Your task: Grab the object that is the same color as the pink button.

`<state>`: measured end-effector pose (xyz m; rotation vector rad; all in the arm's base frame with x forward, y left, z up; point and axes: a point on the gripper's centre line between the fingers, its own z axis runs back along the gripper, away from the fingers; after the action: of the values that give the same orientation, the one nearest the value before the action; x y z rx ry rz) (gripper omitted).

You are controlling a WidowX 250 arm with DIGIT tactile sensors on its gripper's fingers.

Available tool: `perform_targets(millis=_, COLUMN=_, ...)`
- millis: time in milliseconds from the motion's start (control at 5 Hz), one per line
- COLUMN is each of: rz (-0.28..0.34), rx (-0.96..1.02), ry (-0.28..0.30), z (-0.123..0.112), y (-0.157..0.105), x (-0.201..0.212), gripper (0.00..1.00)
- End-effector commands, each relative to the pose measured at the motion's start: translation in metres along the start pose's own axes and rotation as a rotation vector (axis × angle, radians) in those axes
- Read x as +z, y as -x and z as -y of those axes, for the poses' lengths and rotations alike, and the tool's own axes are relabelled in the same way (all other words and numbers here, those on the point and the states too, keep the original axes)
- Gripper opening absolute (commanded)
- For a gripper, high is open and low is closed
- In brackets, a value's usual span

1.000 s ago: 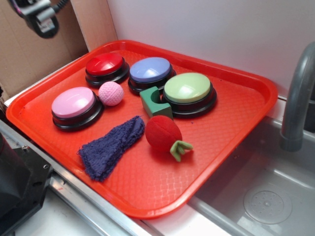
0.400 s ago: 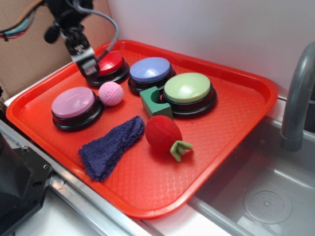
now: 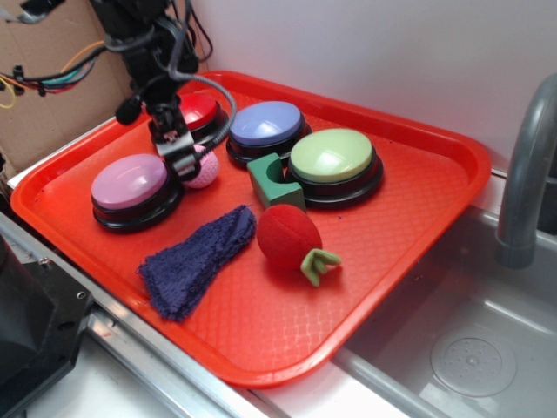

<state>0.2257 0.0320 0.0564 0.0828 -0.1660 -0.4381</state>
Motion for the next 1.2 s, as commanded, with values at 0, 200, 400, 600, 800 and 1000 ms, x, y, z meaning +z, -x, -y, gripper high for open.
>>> perform_targets(millis=0, rz=0.0, rx=-0.008, ry=-0.012, z=0.001, y=-0.005, x=-0.012, gripper=1.0)
perform_targets(millis=200, rz=-0.03, rx=0.01, ry=-0.01, z=0.0, y=-0.005, x=-0.021, gripper=1.0)
perform_targets(millis=400, rz=-0.063, rx=0.006, ry=-0.022, z=-0.001, y=-0.008, x=-0.026, gripper=0.12)
perform_targets(millis=600, rz=-0.08, rx=0.003, ry=-0.034, z=0.001, y=-0.01, x=-0.03, gripper=0.05)
perform_targets(millis=800, rz=-0.02, rx=0.015, ry=0.006, z=0.002, y=-0.011, x=-0.027, gripper=0.0)
perform_targets(millis=1000, rz=-0.052, rx=0.093, ry=0.012, z=0.002, y=-0.014, x=-0.019, gripper=0.0)
